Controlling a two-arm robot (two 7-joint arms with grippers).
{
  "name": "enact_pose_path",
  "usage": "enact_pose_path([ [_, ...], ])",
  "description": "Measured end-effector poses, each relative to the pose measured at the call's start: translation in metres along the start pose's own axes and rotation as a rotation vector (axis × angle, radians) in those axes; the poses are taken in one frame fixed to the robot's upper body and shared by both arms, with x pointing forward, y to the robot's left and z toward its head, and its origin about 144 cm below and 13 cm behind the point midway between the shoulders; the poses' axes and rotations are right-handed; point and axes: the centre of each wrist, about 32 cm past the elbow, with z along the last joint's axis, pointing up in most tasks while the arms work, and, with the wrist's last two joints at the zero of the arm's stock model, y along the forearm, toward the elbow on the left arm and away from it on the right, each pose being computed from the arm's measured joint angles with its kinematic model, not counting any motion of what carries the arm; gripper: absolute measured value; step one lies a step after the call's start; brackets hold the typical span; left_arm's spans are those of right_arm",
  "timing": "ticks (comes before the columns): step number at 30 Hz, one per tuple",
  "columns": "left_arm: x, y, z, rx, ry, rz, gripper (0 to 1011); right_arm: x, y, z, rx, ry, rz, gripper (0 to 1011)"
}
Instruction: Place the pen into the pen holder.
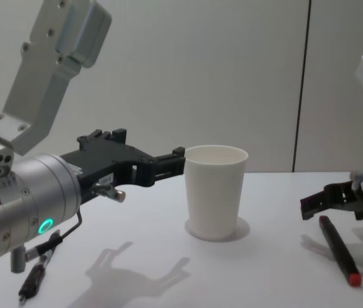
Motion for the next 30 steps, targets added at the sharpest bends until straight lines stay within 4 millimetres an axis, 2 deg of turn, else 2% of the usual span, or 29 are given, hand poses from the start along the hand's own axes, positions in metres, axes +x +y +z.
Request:
enact_pose_path([
  [27, 0.0, 0.0, 0.0, 0.0, 0.0, 0.0, 1000, -0.002, 0.019, 0.018, -0.089, -0.031, 0.013, 1001],
  [30, 0.0, 0.0, 0.0, 0.0, 0.0, 0.0, 1000, -0.002, 0.02, 0.018, -0.093, -0.033, 0.013, 946],
])
